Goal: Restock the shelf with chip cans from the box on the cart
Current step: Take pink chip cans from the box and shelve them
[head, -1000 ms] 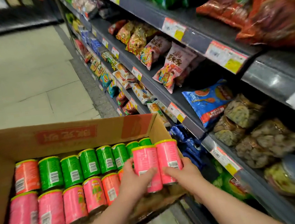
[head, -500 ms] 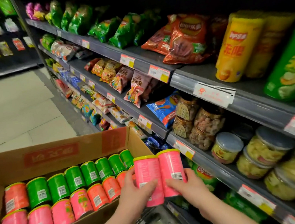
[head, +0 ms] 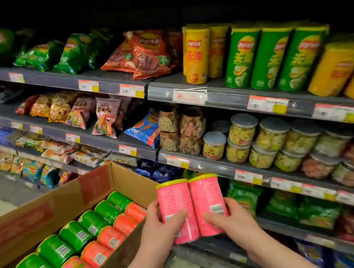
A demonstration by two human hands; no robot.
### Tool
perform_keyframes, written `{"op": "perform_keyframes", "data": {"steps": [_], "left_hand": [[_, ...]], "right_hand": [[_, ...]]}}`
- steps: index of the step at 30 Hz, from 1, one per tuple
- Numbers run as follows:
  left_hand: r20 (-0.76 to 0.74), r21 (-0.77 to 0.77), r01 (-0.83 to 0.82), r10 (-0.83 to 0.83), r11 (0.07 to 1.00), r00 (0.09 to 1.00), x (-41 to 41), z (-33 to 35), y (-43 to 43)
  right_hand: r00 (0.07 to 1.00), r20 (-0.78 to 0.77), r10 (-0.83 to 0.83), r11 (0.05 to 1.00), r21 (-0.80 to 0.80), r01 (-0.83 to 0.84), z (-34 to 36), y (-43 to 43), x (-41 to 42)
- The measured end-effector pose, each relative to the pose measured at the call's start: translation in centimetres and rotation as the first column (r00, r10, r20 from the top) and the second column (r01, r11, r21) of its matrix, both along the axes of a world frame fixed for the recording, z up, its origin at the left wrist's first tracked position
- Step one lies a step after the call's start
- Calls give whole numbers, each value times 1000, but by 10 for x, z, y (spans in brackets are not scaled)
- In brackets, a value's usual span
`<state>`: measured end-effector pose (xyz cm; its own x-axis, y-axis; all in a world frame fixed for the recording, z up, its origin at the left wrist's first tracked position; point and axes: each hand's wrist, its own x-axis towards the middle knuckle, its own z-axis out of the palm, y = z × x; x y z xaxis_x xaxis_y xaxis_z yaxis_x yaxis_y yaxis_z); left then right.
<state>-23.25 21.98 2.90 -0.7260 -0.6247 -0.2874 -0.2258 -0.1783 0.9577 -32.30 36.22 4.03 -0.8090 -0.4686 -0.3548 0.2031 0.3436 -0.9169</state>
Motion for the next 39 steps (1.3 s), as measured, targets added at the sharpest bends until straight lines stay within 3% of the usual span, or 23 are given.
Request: {"op": "perform_keyframes", "data": {"steps": [7,16,31,39], "left_hand": [[-39,98,244,-242,965,970,3,-2,46],[-89,71,461,-455,885,886,-19,26,138],[-131,19,616,-609,787,782,-61,56,389],[-129,5,588,-582,809,803,-71,70,436]], "right_hand": [[978,-9,-207,978,0,207,11,68,41],[917,-103,-386,921,2,388,36,167,54],[798,-149,-583,811,-64,581,58,418,45],[854,-101,-510,859,-107,500,59,470,23]]}}
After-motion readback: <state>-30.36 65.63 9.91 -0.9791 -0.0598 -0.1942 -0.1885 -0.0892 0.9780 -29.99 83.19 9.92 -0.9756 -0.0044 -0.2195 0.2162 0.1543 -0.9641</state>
